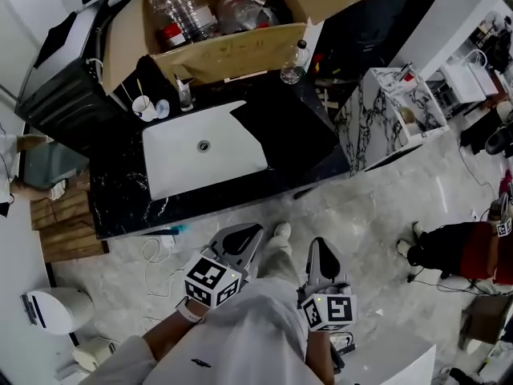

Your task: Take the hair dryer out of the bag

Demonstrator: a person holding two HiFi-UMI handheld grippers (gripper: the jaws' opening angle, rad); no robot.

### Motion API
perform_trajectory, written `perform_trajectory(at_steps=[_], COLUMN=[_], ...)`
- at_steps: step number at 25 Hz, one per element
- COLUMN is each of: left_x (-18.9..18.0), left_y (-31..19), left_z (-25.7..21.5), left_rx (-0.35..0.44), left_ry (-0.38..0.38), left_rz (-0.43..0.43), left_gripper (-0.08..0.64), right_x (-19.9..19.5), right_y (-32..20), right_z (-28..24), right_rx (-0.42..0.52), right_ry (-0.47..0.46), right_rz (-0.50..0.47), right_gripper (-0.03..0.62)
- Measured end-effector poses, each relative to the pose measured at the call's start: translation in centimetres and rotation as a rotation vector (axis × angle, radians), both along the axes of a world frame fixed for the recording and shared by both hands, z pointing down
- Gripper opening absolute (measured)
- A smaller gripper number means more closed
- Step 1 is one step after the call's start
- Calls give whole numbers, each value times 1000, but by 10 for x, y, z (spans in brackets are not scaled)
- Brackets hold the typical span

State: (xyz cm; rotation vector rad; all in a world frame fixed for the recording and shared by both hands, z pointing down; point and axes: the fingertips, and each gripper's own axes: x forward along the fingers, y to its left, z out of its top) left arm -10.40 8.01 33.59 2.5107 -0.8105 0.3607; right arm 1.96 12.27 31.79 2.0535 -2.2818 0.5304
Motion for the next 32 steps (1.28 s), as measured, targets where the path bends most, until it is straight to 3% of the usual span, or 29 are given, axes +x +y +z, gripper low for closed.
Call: perform_trajectory(at_steps=[19, 25, 32], left_x=[97, 110, 109], left_y=[-119, -133, -149], left_z=[-1, 6, 11], left_rx=[4, -7, -17], left_ry=[-87, -113, -125], left_rz=[-93, -111, -77], left_gripper=[17, 17, 17], right_x=[91, 116, 109], right_y=[-144, -167, -179], right_z=[1, 3, 10], right_rx=[28, 30, 7], right_ry=[-26, -55, -67], right_rz=[-153, -137, -119], right_gripper=[11, 11, 11])
